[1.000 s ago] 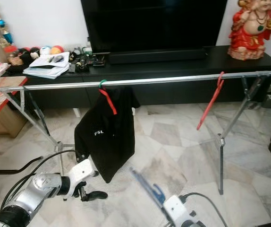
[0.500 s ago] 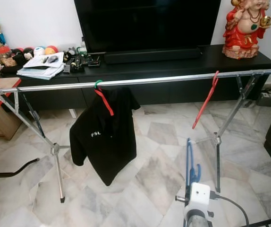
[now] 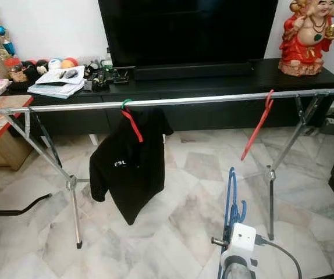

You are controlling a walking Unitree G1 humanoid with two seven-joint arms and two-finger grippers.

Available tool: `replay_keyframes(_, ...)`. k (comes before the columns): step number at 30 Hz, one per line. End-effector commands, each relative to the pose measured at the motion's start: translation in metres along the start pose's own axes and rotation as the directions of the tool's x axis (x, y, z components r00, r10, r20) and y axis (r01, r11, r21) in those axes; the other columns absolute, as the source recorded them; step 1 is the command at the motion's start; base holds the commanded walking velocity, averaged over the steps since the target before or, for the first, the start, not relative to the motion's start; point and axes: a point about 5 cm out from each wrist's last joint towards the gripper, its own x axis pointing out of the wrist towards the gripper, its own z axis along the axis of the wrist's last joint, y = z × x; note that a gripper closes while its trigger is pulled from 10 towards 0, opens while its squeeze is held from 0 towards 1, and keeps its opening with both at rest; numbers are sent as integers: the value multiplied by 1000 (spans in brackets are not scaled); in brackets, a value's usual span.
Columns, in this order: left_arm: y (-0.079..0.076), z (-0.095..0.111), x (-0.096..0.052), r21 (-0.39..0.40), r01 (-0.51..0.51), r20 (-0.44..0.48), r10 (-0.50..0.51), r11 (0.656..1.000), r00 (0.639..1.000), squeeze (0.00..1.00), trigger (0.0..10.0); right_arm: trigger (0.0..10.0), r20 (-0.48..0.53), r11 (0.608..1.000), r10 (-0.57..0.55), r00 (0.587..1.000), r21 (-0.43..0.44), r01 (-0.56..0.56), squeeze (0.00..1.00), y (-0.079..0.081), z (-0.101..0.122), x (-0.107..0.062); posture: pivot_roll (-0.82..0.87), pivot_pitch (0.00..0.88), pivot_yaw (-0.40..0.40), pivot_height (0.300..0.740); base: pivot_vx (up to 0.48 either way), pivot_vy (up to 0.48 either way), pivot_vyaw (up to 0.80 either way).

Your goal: Hang hanger

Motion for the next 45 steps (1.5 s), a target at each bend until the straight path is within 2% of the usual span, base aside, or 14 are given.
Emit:
replay_keyframes(1, 5, -13, -3, -16, -14, -42, 13, 1000, 999, 0, 10000, 10000, 35, 999, 31, 999, -29, -30, 0, 5, 6, 0, 5, 0, 67, 740, 285, 0, 444)
replay_keyframes(4, 3, -16, -3, -12, -8, -53, 7, 1000, 999, 0, 10000, 10000, 36, 998, 38, 999, -55, -36, 0, 6, 7, 1, 5, 0, 67, 740, 309, 0, 738)
replay_keyframes(7, 2, -17, -3, -9, -4, -58, 3, 1000, 998, 0, 10000, 10000, 48, 999, 28, 998, -33, -27, 0, 5, 11, 3, 5, 0, 66, 740, 324, 0, 731)
replay_keyframes(10, 2, -19, -3, -19, -7, -63, 5, 1000, 998, 0, 10000, 10000, 68, 1000, 25, 997, -15, -24, 0, 5, 17, 5, 4, 0, 66, 740, 338, 0, 0)
replay_keyframes(18, 3, -23, -4, -22, -13, -82, 12, 1000, 997, 0, 10000, 10000, 65, 999, 28, 997, -36, -26, 0, 5, 20, 7, 9, 0, 67, 740, 345, 0, 0)
replay_keyframes(25, -4, -25, -3, -27, -10, -90, 7, 1000, 996, 0, 10000, 10000, 65, 998, 40, 997, -49, -37, 0, 10, 23, 10, 12, 1, 66, 740, 347, 0, 0)
replay_keyframes(33, -23, -16, 2, -23, 14, -76, -15, 1000, 997, 0, 10000, 10000, 72, 996, 56, 996, -67, -51, 0, 13, 29, 13, 18, 7, 68, 740, 348, 0, 0)
replay_keyframes(39, -51, -4, 7, -19, 43, -62, -44, 999, 997, 0, 10000, 10000, 87, 992, 93, 992, -93, -85, 0, 18, 34, 15, 19, 11, 66, 740, 352, 0, 0)
replay_keyframes(43, -62, 0, 8, -12, 55, -58, -55, 998, 997, 0, 10000, 10000, 92, 990, 106, 990, -103, -96, 0, 21, 36, 16, 18, 11, 68, 740, 353, 0, 0)
replay_keyframes(45, -53, -3, 7, -12, 46, -62, -47, 999, 997, 0, 10000, 10000, 100, 990, 105, 989, -108, -95, 0, 22, 38, 16, 18, 11, 68, 740, 352, 0, 0)
